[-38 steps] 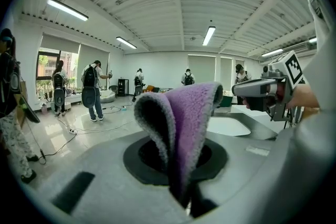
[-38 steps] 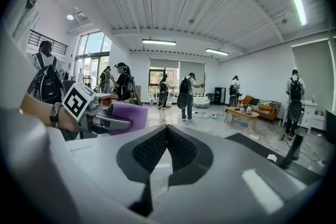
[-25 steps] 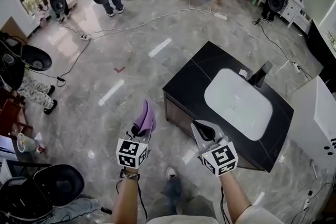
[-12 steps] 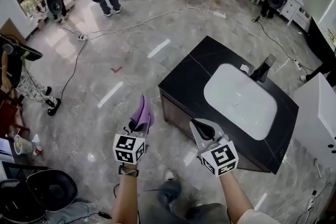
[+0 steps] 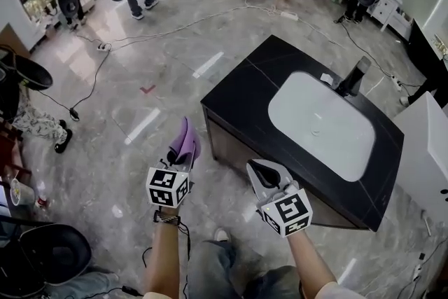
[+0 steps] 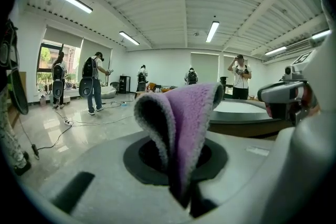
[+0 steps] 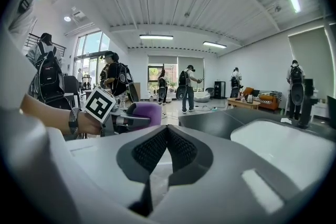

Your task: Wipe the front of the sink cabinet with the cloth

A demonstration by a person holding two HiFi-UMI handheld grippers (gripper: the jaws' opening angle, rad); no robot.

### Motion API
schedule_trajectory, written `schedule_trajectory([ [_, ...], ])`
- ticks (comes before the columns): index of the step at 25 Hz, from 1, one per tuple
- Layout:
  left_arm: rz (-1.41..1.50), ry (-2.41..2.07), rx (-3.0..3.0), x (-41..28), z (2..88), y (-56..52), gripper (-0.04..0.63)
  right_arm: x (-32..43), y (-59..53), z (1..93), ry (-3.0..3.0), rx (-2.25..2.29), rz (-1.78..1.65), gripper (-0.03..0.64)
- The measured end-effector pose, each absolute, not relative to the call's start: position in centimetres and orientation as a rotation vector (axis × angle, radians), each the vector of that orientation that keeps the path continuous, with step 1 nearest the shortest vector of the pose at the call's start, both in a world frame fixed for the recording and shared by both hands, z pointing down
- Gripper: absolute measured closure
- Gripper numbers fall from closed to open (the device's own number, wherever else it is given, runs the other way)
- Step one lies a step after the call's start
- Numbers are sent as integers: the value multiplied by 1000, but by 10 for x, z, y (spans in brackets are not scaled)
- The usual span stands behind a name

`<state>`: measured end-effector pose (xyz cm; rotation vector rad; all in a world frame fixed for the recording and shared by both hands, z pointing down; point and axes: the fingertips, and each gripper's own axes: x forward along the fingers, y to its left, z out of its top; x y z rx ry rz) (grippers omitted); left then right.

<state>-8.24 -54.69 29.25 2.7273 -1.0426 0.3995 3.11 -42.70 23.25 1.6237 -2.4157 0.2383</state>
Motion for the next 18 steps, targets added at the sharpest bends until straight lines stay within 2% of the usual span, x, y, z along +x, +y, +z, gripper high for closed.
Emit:
schedule_trajectory([
  [18, 394, -1124, 2762, -44, 433, -618, 546, 46, -433, 354, -2503, 1598, 161, 611],
])
